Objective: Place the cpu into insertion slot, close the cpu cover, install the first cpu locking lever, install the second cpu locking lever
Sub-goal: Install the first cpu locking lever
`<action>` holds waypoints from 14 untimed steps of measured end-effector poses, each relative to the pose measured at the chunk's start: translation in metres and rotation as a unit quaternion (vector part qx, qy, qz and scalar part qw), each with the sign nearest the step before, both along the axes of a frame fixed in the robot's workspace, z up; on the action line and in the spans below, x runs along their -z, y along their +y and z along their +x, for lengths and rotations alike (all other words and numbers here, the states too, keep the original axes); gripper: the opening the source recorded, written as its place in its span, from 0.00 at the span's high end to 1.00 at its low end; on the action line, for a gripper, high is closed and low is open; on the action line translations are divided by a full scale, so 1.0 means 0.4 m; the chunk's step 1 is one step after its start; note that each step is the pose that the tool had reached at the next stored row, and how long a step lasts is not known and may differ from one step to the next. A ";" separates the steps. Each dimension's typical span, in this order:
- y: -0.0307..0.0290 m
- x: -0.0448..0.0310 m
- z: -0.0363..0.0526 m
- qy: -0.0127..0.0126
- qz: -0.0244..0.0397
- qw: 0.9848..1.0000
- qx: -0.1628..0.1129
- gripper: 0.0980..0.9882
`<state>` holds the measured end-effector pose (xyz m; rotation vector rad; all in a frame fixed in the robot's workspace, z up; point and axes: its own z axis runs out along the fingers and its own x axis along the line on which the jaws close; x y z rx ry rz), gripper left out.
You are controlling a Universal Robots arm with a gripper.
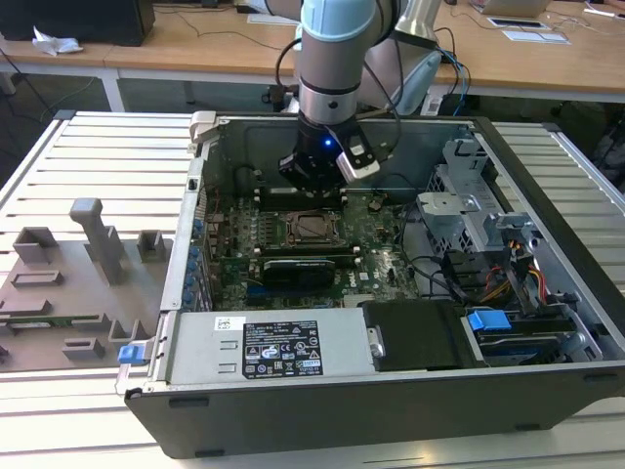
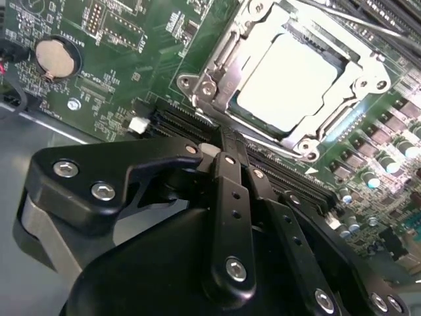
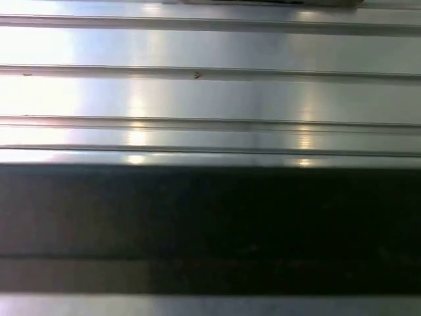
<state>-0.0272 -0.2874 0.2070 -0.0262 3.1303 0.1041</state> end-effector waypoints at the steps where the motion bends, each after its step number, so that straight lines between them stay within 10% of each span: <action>1: -0.004 0.003 0.002 0.000 0.000 1.000 0.000 0.99; 8: -0.002 0.011 0.010 0.001 0.000 1.000 0.001 0.99; 14: -0.006 -0.023 0.010 0.000 -0.006 1.000 0.001 0.99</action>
